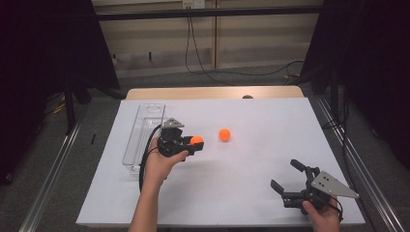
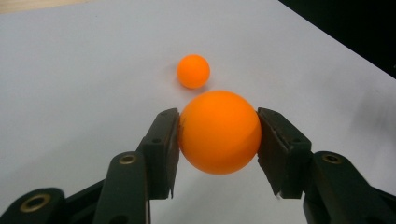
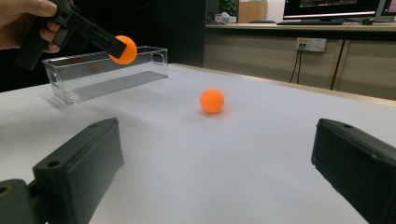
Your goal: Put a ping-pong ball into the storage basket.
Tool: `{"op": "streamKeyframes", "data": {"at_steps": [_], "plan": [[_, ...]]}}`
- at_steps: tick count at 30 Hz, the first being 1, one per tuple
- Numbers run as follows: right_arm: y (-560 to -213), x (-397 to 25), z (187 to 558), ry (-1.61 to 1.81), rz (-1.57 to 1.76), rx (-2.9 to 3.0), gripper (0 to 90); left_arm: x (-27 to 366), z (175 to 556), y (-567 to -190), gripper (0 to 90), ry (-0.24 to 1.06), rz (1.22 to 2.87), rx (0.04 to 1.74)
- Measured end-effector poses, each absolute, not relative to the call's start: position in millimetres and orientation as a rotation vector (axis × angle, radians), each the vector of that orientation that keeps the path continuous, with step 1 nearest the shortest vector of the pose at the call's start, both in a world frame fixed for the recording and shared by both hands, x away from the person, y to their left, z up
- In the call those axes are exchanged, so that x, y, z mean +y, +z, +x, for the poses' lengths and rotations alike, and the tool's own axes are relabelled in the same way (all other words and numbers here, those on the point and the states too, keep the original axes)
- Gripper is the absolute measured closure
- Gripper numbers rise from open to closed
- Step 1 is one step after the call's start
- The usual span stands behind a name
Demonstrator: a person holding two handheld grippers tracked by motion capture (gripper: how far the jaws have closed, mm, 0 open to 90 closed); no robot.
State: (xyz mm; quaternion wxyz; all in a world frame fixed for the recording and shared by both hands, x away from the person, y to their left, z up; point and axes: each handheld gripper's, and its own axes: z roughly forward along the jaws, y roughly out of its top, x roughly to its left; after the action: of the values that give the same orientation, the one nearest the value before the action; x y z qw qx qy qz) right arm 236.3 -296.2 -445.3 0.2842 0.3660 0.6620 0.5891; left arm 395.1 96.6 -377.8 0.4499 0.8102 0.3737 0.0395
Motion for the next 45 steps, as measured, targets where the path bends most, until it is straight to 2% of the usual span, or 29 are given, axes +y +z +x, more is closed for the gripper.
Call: {"op": "streamKeyframes", "data": {"at_steps": [45], "plan": [[-445.3,-296.3,236.3,1.577,0.979,1.772,1.8,121.9,397.4,-371.0,50.9,0.158,1.973,0.986]]}}
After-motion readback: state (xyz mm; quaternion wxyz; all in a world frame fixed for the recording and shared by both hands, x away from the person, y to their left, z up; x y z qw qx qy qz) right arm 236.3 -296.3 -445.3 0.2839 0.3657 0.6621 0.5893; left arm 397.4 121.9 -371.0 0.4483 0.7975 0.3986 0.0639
